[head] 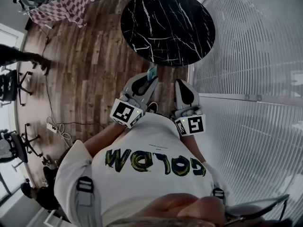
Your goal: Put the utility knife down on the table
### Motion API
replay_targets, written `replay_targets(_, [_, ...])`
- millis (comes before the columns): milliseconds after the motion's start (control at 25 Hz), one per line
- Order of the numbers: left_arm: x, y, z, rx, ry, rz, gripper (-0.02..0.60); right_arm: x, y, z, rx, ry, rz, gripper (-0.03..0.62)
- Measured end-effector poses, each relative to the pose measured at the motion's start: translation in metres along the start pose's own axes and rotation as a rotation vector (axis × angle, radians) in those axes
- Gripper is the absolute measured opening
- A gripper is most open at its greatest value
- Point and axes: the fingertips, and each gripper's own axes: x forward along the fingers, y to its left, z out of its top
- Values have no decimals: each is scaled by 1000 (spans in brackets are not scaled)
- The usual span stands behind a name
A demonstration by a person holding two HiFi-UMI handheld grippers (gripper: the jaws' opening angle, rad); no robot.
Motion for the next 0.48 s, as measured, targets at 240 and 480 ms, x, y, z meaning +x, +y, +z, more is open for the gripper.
replay_targets(240, [24, -18, -7, 12, 19, -11, 74, -13, -25, -7, 22, 22, -5, 2])
replay_targets(480, [41, -29, -15, 1, 28, 29, 74, -20, -47, -9, 7, 30, 15, 2])
